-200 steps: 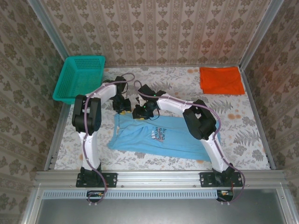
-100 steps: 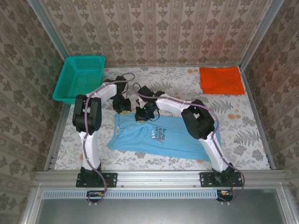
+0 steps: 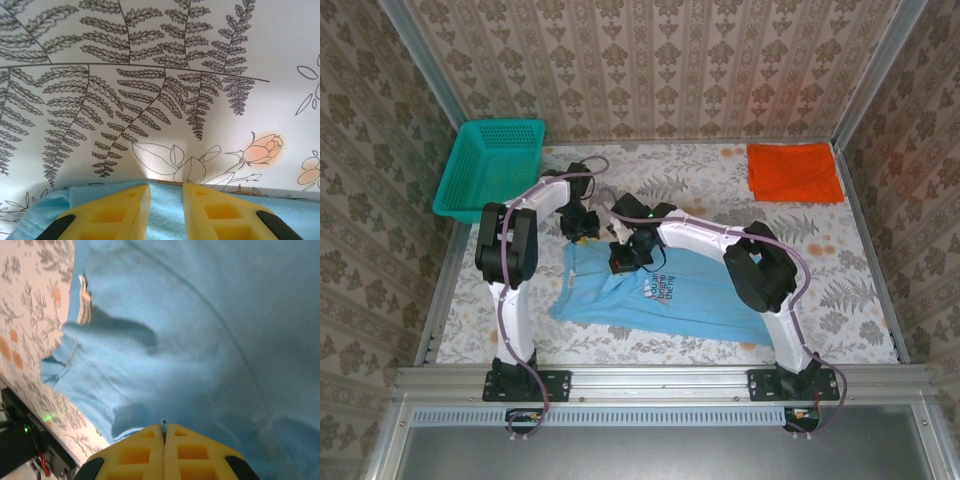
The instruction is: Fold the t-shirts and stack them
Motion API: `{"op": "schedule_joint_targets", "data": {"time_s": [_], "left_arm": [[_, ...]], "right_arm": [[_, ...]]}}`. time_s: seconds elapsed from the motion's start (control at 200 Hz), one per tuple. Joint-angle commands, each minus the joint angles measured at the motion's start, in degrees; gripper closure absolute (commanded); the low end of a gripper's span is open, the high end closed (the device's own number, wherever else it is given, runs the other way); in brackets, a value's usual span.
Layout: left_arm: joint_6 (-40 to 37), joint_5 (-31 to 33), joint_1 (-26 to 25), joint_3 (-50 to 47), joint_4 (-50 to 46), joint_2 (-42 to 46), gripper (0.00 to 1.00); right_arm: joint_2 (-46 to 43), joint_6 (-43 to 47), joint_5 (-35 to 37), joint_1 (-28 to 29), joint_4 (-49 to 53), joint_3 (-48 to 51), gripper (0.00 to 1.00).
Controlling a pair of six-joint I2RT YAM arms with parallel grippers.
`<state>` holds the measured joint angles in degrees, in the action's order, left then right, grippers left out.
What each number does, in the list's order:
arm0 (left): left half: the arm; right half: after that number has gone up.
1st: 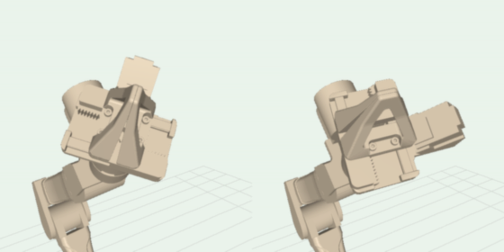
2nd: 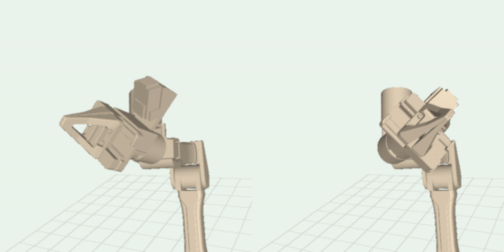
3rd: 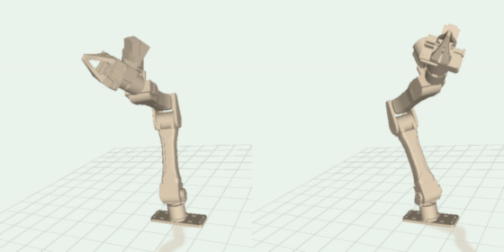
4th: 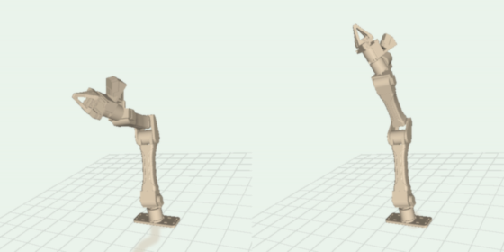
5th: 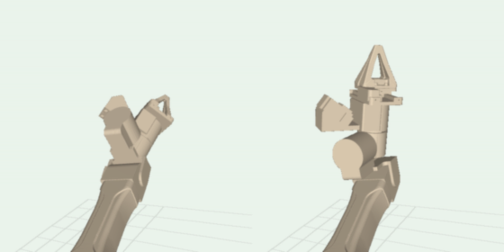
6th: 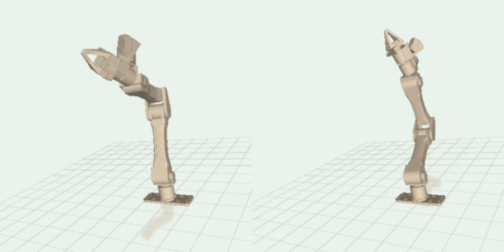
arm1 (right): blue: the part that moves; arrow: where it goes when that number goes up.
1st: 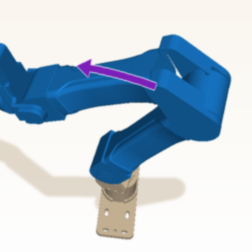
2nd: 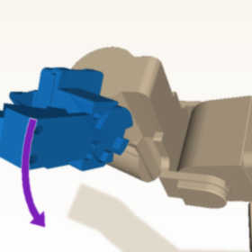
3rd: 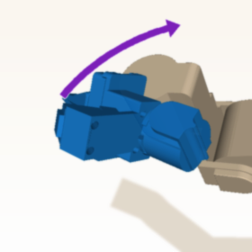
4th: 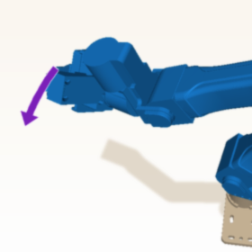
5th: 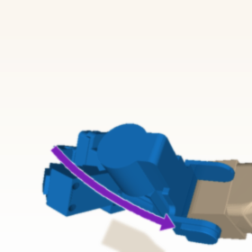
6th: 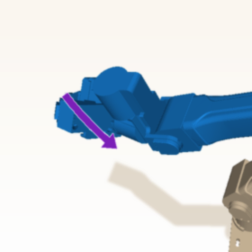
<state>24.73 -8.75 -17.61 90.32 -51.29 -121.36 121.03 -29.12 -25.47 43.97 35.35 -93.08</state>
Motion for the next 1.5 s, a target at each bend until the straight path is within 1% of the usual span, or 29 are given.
{"op": "schedule_joint_targets", "data": {"time_s": [0.0, 0.125, 0.25, 0.31, 0.39, 0.455, 0.5, 0.63, 0.735, 0.82, 0.875, 0.955, 1.05, 1.075, 1.1, 1.225, 1.265, 1.275, 1.295, 1.39, 1.495], "left_arm": [[0.63, 2.84, 0.29, 0.64, -0.06, -2.65, 0.75], [0.52, 2.95, 0.34, 0.64, -0.20, -2.52, 0.75], [0.42, 2.91, 0.29, 0.63, -0.05, -2.48, 0.75], [0.49, 2.77, 0.29, 0.65, -0.06, -2.48, 0.75], [0.36, 2.77, 0.29, 1.01, -0.36, -2.23, 0.74], [0.27, 2.73, 0.29, 1.33, -0.55, -1.96, 0.73], [0.21, 2.90, 0.22, 1.49, -0.71, -1.71, 0.72], [-0.20, 3.96, 0.20, 2.95, -1.72, -0.95, 0.70], [-0.32, 4.78, 0.20, 4.28, -2.52, 0.73, 0.66], [-0.32, 4.97, -0.04, 5.51, -3.12, 2.59, 0.62], [-0.15, 5.40, -0.43, 6.22, -3.40, 4.23, 0.60], [0.40, 5.50, -1.47, 6.36, -3.51, 6.70, 0.59], [2.63, 4.52, -3.19, 5.04, -3.32, 9.06, 0.60], [3.39, 3.82, -3.83, 4.27, -2.85, 9.56, 0.61], [4.41, 3.11, -4.56, 3.37, -2.34, 9.90, 0.61], [8.88, 0.76, -8.12, -1.24, 0.39, 10.30, 0.62], [10.55, 0.29, -8.20, -2.46, 1.09, 9.63, 0.62], [10.98, 0.09, -9.48, -2.81, 1.34, 9.43, 0.62], [11.86, -0.35, -10.22, -3.39, 1.72, 9.02, 0.62], [15.31, -1.59, -10.87, -5.28, 3.25, 6.10, 0.63], [16.44, -0.11, -11.20, -3.97, 3.06, 2.11, 0.64]], "right_arm": [[-2.57, 1.49, 0.83, 0.02, 0.34, 3.05, 0.94], [-3.95, 1.70, 0.69, 0.50, -0.46, 6.52, 0.93], [-5.83, 1.43, -0.10, 1.15, -2.61, 10.76, 0.89], [-6.35, 1.18, -0.05, 1.25, -2.68, 12.57, 0.83], [-8.14, 0.79, 0.41, 1.30, -3.17, 15.52, 0.67], [-10.89, 0.19, 0.75, 1.30, -4.25, 18.55, 0.58], [-12.73, -0.09, 1.05, 1.30, -5.96, 20.43, 0.54], [-17.51, -1.80, 0.83, 0.37, -7.60, 24.41, 0.51], [-22.74, -4.67, 0.30, -2.09, -10.91, 29.25, 0.50], [-26.57, -7.06, 2.41, -5.53, -11.41, 32.18, 0.51], [-29.07, -9.12, 4.74, -8.60, -10.55, 33.82, 0.53], [-33.26, -13.14, 8.99, -14.87, -8.50, 36.89, 0.57], [-37.94, -16.70, 14.75, -22.46, -5.03, 40.42, 0.56], [-38.66, -17.14, 15.64, -24.06, -4.88, 41.00, 0.56], [-39.46, -17.43, 16.38, -26.31, -2.58, 41.90, 0.56], [-40.56, -16.30, 18.92, -34.37, 1.69, 43.58, 0.56], [-40.48, -15.69, 19.09, -36.34, 2.20, 44.00, 0.57], [-40.46, -15.65, 19.12, -36.55, 2.23, 44.02, 0.57], [-40.44, -15.46, 19.31, -37.50, 2.29, 44.33, 0.57], [-40.17, -15.60, 18.99, -40.75, 2.08, 45.76, 0.57], [-39.12, -15.67, 17.23, -43.65, 1.30, 47.52, 0.57]]}}
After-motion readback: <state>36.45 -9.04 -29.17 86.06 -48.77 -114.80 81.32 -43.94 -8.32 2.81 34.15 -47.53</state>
